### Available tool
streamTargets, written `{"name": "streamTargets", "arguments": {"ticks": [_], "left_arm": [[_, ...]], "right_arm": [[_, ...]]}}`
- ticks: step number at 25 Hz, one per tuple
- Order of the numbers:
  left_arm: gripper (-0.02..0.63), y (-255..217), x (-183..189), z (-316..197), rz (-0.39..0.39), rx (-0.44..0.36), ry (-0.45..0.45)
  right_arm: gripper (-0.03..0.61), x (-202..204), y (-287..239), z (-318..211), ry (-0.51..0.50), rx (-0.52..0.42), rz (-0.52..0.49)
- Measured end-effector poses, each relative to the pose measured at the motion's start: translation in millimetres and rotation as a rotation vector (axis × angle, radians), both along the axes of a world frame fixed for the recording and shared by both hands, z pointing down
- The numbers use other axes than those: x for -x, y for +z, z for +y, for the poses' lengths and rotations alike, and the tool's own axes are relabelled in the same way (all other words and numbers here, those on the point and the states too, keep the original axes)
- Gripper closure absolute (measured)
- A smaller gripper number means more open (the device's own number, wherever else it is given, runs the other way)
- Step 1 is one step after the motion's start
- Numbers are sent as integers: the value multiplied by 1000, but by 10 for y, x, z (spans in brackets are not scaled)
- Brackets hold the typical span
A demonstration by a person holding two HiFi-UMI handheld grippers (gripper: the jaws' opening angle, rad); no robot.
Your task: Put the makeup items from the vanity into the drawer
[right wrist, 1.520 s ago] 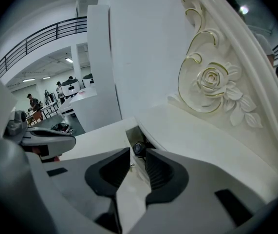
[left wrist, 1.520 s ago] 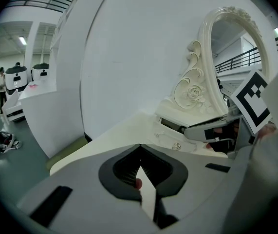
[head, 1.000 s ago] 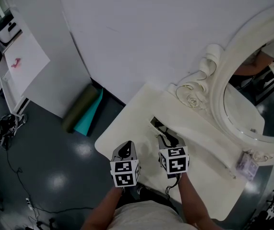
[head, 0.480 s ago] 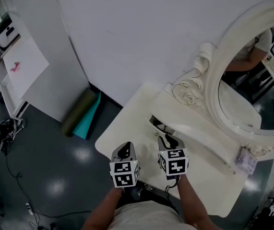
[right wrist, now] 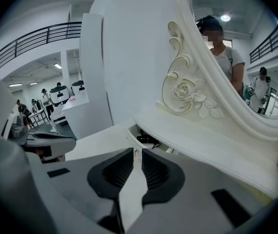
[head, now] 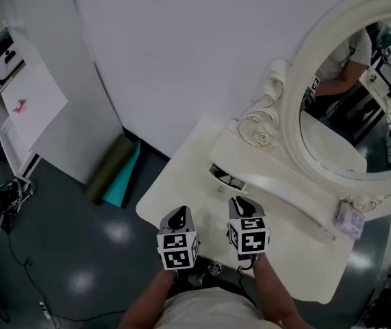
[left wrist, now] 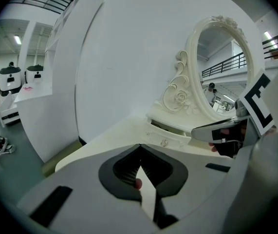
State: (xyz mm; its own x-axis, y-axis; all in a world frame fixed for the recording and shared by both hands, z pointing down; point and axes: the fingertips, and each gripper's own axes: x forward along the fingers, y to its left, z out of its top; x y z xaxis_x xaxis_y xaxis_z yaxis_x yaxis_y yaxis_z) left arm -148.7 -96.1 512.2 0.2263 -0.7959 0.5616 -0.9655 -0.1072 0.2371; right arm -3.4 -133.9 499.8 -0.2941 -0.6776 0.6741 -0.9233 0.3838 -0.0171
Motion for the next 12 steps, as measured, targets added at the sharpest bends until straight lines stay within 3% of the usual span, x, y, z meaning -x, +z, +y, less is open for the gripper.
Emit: {"name": "streamTargets", "arguments": {"ticks": [12], "left_arm": [[606, -36, -44, 82, -7, -10, 80]], "right_arm": [[557, -122, -56, 233, 95, -19, -21]]}}
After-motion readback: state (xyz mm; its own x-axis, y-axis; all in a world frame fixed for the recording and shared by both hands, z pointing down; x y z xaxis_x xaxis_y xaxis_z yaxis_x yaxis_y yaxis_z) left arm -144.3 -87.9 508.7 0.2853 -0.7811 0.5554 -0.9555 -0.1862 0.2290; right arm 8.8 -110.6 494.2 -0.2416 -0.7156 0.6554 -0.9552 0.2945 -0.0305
